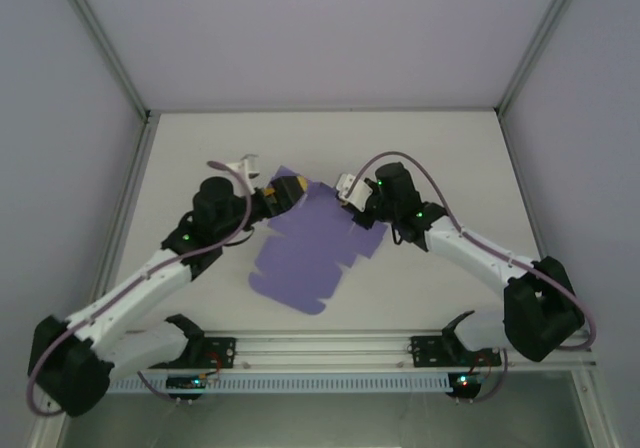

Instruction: Assemble paper box

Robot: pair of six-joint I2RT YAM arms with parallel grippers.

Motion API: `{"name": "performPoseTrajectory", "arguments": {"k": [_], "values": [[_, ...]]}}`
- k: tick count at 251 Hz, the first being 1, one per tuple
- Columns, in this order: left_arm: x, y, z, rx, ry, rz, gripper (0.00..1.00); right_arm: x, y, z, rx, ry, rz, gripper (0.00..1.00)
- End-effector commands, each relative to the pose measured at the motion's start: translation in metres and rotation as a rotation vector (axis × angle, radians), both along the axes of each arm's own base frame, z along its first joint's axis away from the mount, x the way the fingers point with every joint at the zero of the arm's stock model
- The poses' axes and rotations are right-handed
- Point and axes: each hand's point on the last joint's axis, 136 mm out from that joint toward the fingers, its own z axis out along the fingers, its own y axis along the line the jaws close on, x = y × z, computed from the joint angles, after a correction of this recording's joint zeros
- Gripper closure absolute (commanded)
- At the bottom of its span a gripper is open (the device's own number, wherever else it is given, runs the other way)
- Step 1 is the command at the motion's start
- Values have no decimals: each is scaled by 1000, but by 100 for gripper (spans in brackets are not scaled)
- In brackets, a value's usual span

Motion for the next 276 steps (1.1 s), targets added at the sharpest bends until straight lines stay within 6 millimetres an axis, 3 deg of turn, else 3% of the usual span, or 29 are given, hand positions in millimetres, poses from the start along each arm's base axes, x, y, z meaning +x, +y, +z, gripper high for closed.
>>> {"name": "performPoseTrajectory", "arguments": {"k": [1,33,82,101,143,166,217,276], "values": [[-7,49,-52,229,149,106,0,-1,-10,-5,-71,-14,13,100],[-9,81,-85,293,284,168,0,2,-14,-6,-102,-32,21,100],[-3,102,-119,351,336,200,1,-5,-12,-4,-128,-45,83,100],[3,97,-121,341,283,163,0,-9,-11,-6,-130,-37,105,100],[16,68,-105,255,124,26,0,-9,-10,-4,-122,-34,113,100],[16,70,-113,285,159,19,1,-7,-12,-3,-130,-34,101,100],[-7,80,-141,328,233,18,4,2,-18,5,-105,-28,71,100],[-16,81,-139,279,193,27,4,5,-23,10,-80,-3,53,100]]}}
